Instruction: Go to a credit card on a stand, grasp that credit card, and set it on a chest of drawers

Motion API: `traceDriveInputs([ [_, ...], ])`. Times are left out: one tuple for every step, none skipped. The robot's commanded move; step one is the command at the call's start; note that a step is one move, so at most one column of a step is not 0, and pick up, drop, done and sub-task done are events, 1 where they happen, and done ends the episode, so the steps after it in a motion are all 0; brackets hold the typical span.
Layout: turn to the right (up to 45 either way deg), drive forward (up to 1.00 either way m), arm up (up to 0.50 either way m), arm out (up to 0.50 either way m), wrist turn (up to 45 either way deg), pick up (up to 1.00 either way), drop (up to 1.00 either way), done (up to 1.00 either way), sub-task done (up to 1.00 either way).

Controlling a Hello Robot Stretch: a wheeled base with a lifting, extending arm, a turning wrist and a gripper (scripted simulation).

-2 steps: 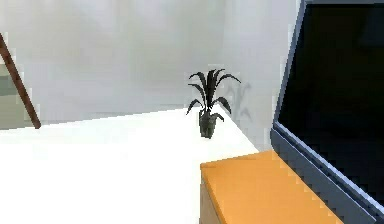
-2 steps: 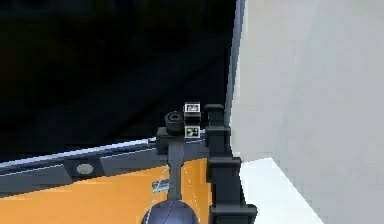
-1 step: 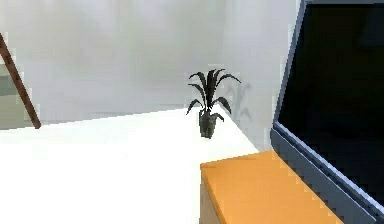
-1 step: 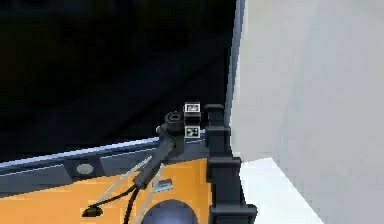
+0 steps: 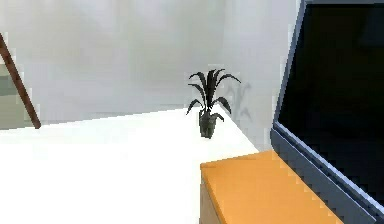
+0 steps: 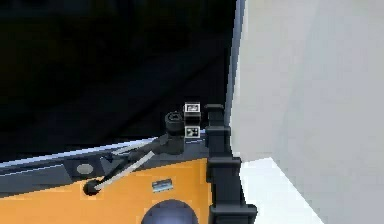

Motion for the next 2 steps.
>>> traceDriveInputs([
  [0.0,0.00,0.00,0.00,45.0,0.00,0.00,0.00,0.00],
  [0.0,0.00,0.00,0.00,3.0,0.00,0.00,0.00,0.00],
])
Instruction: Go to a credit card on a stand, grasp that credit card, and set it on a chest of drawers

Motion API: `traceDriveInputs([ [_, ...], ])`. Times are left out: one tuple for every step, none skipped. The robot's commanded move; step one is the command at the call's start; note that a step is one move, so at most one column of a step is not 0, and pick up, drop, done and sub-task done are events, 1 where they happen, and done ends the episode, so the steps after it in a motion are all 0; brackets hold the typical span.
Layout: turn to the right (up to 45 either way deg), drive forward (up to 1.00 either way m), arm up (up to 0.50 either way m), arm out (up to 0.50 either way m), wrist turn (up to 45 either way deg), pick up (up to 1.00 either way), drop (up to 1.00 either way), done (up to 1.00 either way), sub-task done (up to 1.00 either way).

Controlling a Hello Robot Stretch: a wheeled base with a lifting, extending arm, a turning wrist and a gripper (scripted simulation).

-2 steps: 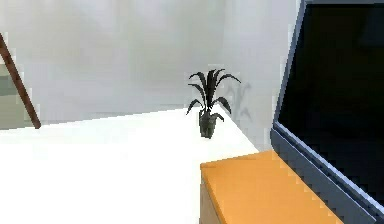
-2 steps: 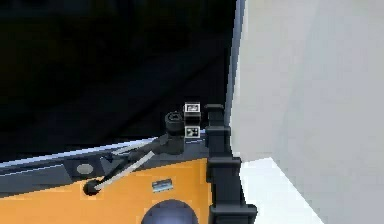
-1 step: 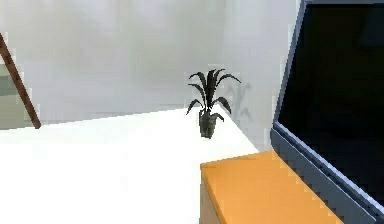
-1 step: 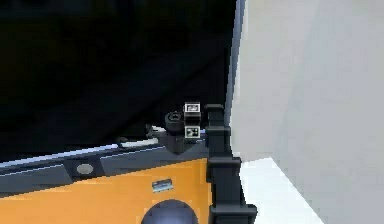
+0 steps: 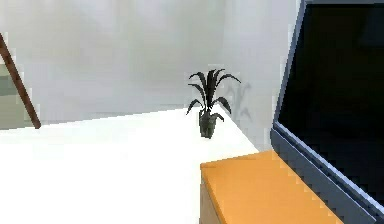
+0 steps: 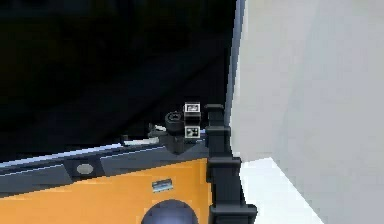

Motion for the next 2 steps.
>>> traceDriveInputs([
  [0.0,0.00,-0.30,0.00,0.0,0.00,0.00,0.00,0.00],
  [0.0,0.00,0.00,0.00,0.0,1.00,0.00,0.00,0.00],
])
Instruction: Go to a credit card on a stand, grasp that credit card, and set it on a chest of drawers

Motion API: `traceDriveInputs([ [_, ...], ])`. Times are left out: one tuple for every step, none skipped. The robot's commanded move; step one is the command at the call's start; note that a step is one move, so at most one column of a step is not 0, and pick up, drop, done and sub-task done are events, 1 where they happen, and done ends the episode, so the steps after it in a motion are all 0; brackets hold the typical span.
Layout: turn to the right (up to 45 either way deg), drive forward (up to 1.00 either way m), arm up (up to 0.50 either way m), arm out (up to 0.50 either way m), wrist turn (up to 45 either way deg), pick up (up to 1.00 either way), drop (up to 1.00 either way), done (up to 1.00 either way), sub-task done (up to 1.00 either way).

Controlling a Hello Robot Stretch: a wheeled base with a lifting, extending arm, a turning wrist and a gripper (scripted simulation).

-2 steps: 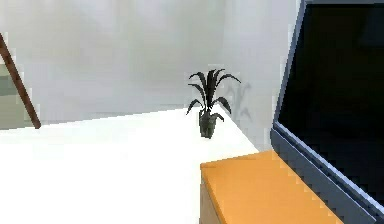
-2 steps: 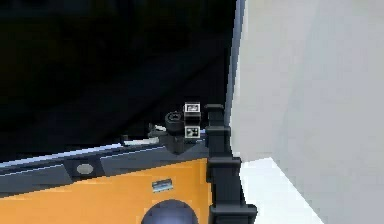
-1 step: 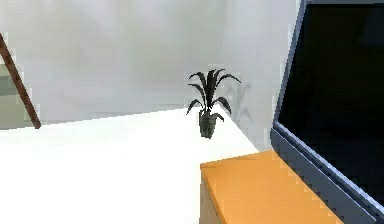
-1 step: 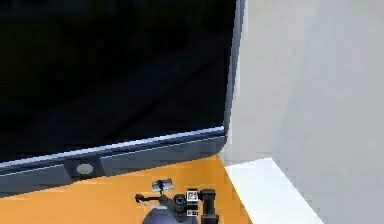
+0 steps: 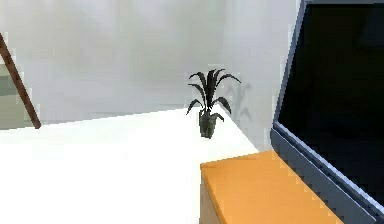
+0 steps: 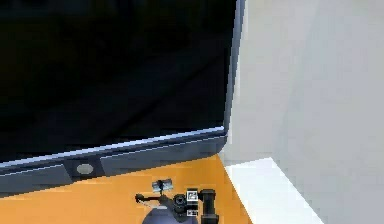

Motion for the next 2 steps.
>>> traceDriveInputs([
  [0.0,0.00,0.10,0.00,0.0,0.00,0.00,0.00,0.00],
  [0.0,0.00,0.30,0.00,0.0,0.00,0.00,0.00,0.00],
])
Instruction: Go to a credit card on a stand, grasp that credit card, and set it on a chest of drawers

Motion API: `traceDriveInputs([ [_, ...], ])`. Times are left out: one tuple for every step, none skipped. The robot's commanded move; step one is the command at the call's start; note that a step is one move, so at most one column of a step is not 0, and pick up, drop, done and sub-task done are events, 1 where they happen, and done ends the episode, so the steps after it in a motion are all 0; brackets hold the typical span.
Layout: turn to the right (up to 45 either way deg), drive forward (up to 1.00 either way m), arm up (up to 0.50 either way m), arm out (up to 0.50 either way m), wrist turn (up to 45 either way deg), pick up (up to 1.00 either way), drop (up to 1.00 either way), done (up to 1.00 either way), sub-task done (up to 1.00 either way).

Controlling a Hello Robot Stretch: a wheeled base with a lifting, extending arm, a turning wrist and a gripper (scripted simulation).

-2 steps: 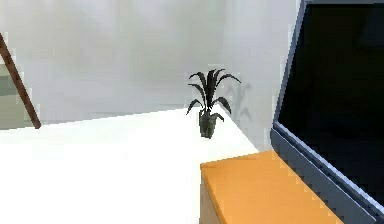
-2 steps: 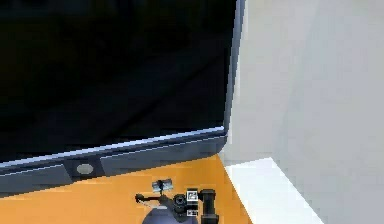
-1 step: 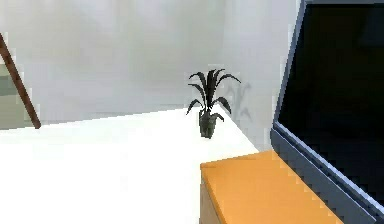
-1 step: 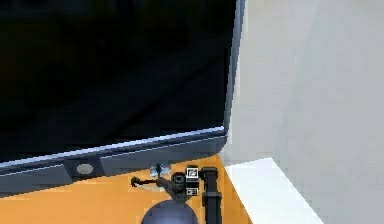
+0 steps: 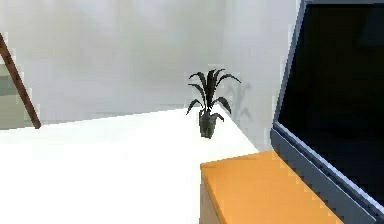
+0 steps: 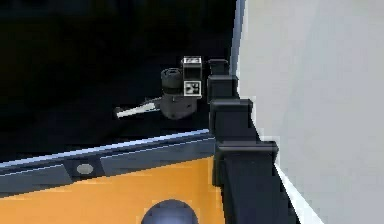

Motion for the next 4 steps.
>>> traceDriveInputs([
  [0.0,0.00,0.00,0.00,-45.0,0.00,0.00,0.00,0.00],
  [0.0,0.00,0.00,0.00,-42.0,0.00,0.00,0.00,0.00],
  [0.0,0.00,0.00,-0.24,0.0,0.00,0.00,0.00,0.00],
  [-45.0,0.00,0.00,0.00,0.0,0.00,0.00,0.00,0.00],
])
